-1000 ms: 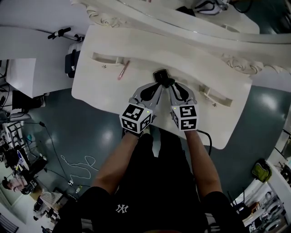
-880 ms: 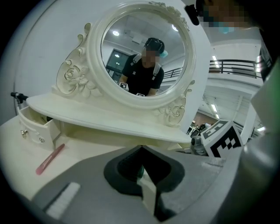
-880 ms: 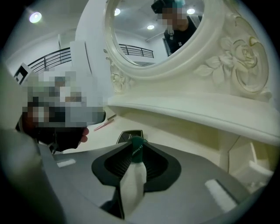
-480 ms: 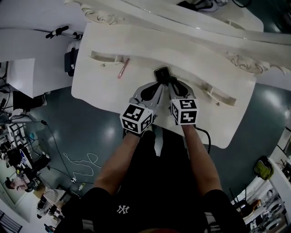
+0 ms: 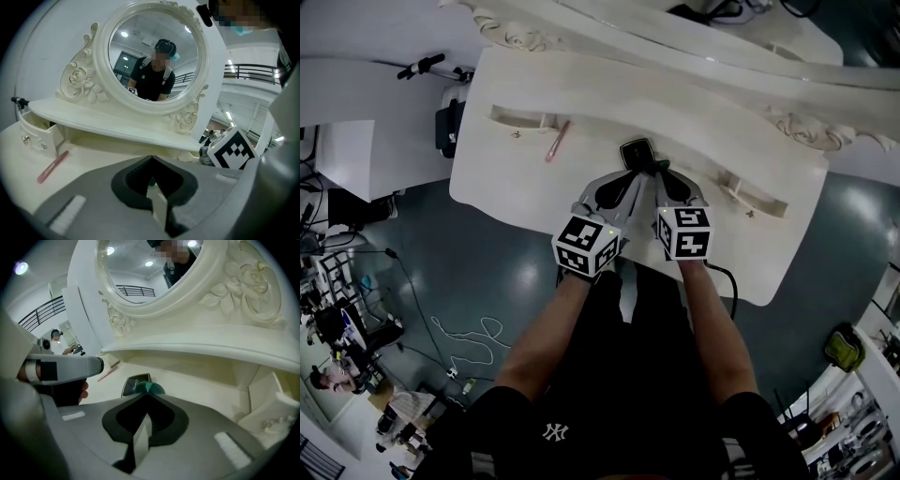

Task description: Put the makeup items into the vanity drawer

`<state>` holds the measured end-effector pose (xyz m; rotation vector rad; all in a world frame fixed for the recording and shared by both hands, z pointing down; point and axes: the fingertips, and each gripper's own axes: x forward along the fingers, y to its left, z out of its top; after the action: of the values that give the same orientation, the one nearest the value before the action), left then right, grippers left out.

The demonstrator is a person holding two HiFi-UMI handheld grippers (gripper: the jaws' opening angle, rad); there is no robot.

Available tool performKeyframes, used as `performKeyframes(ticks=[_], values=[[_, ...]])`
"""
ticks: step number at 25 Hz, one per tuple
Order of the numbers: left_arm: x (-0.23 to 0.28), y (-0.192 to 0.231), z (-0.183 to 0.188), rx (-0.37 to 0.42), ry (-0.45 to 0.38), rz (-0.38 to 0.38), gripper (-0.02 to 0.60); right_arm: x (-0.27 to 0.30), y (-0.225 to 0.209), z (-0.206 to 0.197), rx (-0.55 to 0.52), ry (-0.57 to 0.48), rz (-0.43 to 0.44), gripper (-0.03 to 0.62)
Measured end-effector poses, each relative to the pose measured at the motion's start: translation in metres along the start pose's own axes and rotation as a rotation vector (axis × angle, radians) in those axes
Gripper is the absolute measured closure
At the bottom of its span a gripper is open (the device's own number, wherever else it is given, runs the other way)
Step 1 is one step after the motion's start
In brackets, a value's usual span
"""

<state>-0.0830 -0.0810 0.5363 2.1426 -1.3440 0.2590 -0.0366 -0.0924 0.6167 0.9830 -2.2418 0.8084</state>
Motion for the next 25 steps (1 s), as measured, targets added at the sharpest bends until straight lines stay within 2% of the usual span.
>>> performKeyframes(ticks=[11,25], values=[[-0.01,-0.023,0.016,0.035,-0.031,-0.05,0.581,-0.04,0.004,0.016,-0.002,-0.076,-0.038,0.571],[-0.013,-0.084,0.042,0.081,-0.067,-0.184,0.581,-0.117,-0.011,0.032,0.019,-0.178,-0.154,0.571]])
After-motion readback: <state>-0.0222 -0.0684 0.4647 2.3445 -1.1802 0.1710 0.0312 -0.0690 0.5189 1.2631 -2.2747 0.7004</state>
